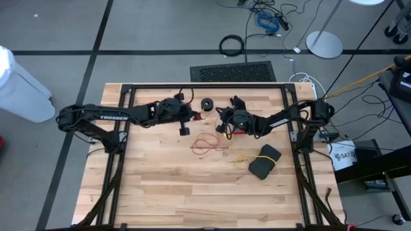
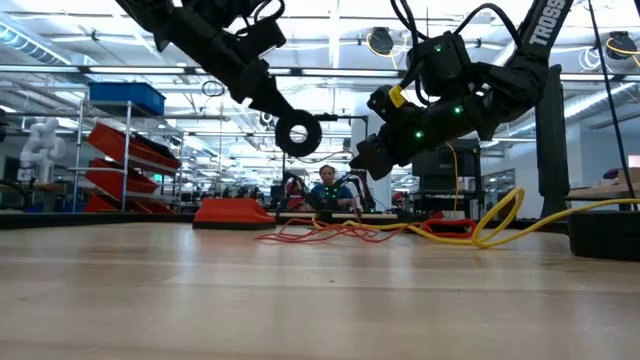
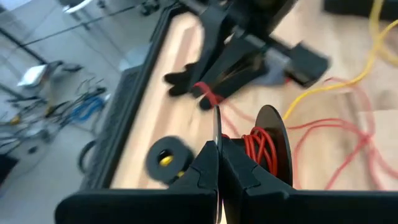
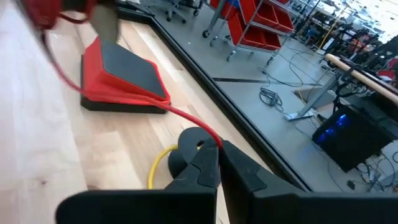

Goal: Coil cords
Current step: Coil the red wire onto spool

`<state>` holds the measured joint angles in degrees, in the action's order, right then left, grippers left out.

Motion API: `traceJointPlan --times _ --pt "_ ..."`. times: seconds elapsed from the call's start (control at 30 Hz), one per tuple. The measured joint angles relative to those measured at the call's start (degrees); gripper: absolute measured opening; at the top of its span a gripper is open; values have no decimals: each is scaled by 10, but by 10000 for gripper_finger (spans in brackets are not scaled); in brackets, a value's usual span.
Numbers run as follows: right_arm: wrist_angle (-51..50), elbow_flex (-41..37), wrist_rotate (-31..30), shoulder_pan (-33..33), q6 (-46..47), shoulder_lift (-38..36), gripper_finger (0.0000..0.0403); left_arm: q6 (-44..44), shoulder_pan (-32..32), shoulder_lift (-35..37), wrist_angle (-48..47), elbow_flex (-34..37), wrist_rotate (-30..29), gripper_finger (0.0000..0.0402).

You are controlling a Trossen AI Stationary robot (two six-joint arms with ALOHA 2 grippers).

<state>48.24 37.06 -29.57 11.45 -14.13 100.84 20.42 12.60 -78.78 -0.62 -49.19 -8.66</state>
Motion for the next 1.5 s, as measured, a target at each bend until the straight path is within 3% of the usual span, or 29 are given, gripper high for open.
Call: traceJointPlan --times 0.2,0.47,0.63,1.03,1.27,1.5 --pt "9 0 27 -1 20 -1 0 10 4 -17 -14 0 -15 0" --pt "-8 0 28 -1 21 -21 0 23 4 -56 -30 0 37 0" --pt "-13 0 43 -3 27 -45 0 29 4 -66 -24 0 -8 0" --pt "-19 13 131 -3 77 -70 0 51 5 -100 169 0 -102 0" --pt "-18 32 135 -7 72 -70 0 69 5 -148 232 -2 -114 0" --pt "-19 39 131 -18 70 -70 0 69 5 -179 298 -3 -164 0"
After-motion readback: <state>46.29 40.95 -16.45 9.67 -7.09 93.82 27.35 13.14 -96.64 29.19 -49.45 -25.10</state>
